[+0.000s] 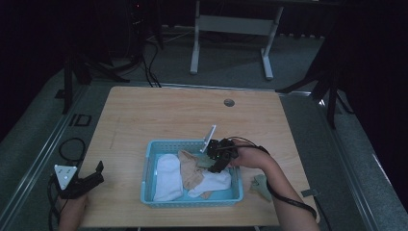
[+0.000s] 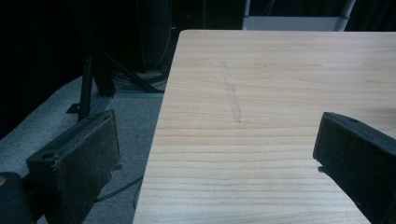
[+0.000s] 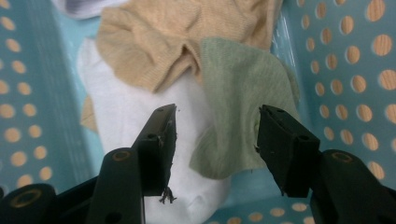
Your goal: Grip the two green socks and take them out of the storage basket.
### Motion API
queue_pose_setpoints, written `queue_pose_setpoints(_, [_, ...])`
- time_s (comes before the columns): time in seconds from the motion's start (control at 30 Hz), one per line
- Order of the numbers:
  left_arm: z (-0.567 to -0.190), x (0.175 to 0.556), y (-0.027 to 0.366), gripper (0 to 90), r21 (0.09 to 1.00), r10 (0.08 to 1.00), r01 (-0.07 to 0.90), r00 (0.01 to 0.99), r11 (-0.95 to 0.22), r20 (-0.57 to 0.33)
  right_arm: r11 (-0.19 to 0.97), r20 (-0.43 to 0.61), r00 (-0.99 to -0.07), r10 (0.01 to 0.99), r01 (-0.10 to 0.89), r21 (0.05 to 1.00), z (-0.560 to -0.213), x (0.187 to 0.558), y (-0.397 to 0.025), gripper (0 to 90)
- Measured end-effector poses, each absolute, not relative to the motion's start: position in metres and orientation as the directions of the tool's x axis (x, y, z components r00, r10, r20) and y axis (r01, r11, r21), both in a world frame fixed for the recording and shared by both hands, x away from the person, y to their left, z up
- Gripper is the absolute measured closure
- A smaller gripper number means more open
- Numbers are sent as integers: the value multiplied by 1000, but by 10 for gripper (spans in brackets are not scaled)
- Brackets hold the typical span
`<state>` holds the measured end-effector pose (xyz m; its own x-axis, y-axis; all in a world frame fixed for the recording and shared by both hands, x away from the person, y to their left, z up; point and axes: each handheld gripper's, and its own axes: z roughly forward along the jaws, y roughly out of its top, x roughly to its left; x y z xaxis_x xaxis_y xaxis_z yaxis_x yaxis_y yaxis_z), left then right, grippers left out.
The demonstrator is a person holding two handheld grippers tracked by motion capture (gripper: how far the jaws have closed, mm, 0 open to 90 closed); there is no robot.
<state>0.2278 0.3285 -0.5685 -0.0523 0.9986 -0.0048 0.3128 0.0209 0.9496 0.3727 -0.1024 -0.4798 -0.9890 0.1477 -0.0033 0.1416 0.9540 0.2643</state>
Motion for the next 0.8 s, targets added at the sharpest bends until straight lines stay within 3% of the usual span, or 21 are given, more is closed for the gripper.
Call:
queue_pose_setpoints(0.27, [-569,228,328,4,950,999,312,-50,17,-2,962,-45,-987,157,142,235,-490,376,-97,554])
queue_pose_setpoints(0.5, [-568,228,328,4,949,999,315,-51,18,-2,963,-40,-988,150,137,234,-492,377,-97,824])
queue_pose_setpoints(0.8, [-568,228,328,4,949,999,315,-53,18,-1,952,-57,-990,132,110,286,-460,367,-101,841])
